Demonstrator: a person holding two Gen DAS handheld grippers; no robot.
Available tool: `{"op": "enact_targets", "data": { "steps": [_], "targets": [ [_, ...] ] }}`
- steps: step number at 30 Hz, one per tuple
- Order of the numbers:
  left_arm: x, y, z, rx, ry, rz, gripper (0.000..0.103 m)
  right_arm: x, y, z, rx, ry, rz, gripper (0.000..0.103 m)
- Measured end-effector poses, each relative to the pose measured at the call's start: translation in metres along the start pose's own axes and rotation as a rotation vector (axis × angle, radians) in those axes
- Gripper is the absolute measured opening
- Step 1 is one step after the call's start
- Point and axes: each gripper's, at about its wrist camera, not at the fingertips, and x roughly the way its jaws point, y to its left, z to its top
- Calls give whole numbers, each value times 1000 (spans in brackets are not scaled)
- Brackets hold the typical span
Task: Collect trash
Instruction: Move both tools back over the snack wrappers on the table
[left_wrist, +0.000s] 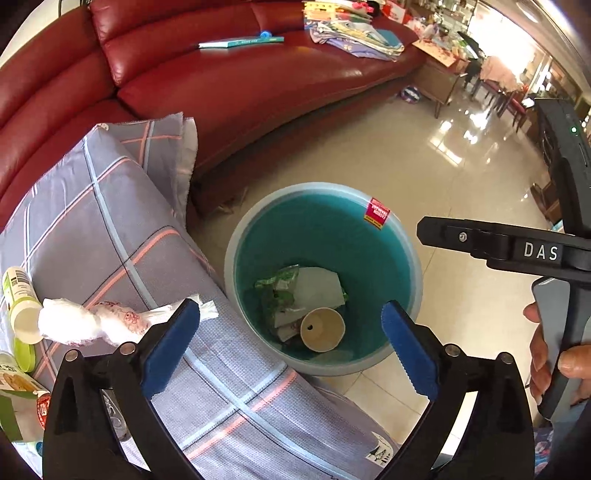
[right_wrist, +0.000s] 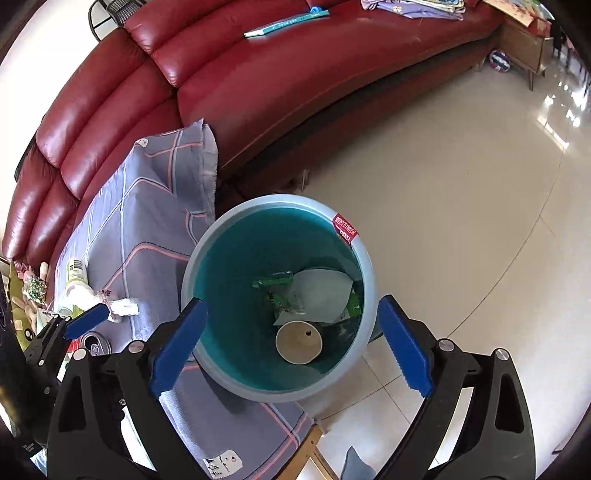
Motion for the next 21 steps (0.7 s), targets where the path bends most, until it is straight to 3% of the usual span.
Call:
{"op": "enact_targets", "data": {
  "steps": [11,21],
  "targets": [
    [-30,12,-22,-56,-32,1,99,-10,28,-16,-54,16,-9,90],
    [-71,50,-73,-144,-53,39,99,-21,79,-44,-145,23,22,90]
  ]
}}
